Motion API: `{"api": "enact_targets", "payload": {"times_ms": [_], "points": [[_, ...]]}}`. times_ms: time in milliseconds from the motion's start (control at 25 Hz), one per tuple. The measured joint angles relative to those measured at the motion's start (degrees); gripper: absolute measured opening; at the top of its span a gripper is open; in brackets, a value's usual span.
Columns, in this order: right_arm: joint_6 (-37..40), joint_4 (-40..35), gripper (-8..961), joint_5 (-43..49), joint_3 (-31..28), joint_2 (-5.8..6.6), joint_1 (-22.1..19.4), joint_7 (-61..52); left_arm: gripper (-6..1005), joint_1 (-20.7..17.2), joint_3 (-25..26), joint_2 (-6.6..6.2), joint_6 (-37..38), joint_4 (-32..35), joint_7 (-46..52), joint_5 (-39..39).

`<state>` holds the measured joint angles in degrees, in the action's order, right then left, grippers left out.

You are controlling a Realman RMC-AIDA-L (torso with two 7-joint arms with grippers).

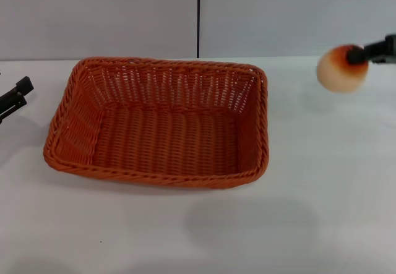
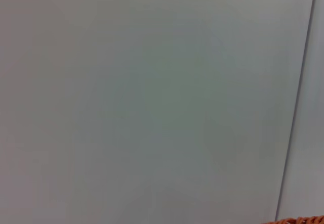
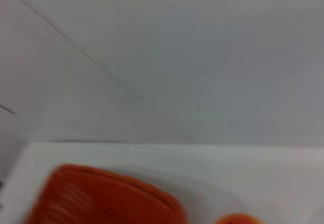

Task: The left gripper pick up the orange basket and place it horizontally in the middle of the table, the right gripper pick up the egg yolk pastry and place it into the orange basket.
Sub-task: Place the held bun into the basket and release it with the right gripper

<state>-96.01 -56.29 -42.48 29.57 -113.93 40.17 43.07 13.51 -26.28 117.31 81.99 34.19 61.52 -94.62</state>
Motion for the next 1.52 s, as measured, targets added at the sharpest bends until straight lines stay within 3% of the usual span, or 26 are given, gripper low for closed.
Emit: {"api": "enact_targets", "payload": {"times_ms": [200, 480, 640, 840, 1320, 1520], "points": [[0.09, 2.19, 69, -6.95, 1.66, 0.2, 2.59, -1.81, 813, -0.09, 0.0, 0.32, 0.32, 0.0, 0.0, 0.03], [8.23, 11.21, 48, -10.16, 10.48, -0.28, 9.6, -1.47, 813, -0.97, 0.0, 0.45, 0.53, 0.0, -0.07, 0.12], [11.55, 15.13, 47, -10.22, 15.01, -2.38, 14.2, -1.49, 813, -1.36, 0.0, 0.46, 0.63, 0.0, -0.35, 0.14], [11.59, 16.78, 40, -10.52, 16.89, -4.76, 17.03, -1.86, 813, -1.62, 0.0, 0.46, 0.7, 0.06, -0.57, 0.14], [15.27, 24.24, 74, -19.34, 28.52, -5.2, 17.0, -1.5, 813, -1.42, 0.0, 0.41, 0.77, 0.49, -1.23, 0.16], [15.2, 22.52, 280, -19.39, 28.19, -4.91, 14.58, -1.61, 813, -1.22, 0.0, 0.39, 0.83, 0.52, -1.23, 0.19]]}}
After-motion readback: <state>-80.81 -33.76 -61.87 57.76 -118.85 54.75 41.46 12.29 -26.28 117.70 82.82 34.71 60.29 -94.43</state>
